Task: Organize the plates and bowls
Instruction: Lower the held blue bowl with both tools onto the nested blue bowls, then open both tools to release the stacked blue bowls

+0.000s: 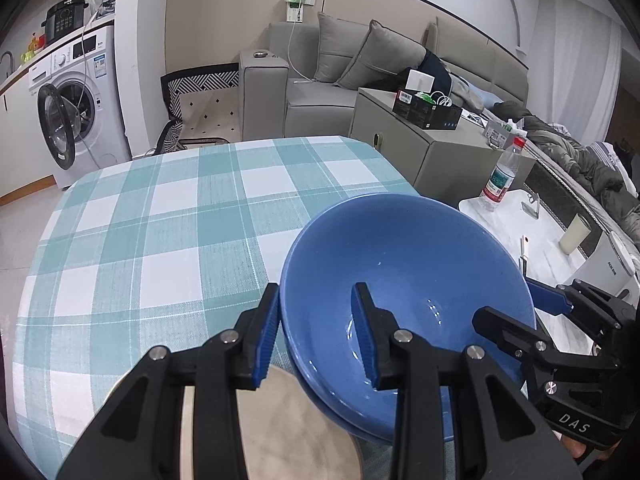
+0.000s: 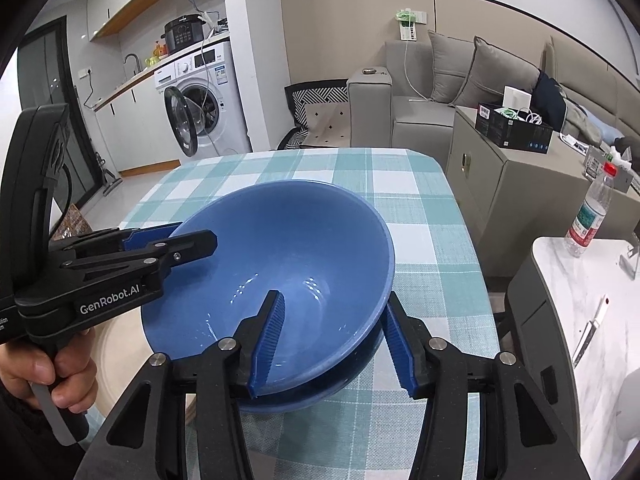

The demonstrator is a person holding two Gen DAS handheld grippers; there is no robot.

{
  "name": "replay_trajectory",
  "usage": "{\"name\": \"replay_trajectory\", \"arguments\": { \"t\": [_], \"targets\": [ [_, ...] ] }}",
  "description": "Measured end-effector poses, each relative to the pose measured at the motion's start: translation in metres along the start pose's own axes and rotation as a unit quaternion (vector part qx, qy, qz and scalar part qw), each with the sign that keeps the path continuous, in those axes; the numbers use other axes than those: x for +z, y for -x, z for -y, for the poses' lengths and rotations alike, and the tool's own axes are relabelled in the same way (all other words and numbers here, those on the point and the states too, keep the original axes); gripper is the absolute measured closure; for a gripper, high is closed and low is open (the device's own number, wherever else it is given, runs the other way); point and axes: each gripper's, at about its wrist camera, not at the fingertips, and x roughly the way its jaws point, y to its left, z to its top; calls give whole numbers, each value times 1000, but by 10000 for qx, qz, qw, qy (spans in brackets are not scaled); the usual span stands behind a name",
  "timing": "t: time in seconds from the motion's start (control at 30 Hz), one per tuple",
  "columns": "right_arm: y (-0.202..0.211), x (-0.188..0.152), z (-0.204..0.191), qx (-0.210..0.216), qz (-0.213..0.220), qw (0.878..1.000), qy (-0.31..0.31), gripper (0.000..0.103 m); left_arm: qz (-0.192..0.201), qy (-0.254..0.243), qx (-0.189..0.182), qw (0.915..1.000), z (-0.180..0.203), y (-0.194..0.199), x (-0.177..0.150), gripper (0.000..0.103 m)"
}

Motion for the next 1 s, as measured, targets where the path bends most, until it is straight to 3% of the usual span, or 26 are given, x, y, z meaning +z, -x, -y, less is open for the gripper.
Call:
{"name": "replay_trajectory", "arguments": {
  "t": [0.57,1.0],
  "targets": [
    [-10,-5,-5,-229,-138,9993,269,48,-154,-90,53,9998,1,-6,-5,69],
    [-13,-6,-8,-302,-220,9983,449,37,-260,-227,46,9994,2,-9,-11,65]
  ]
}}
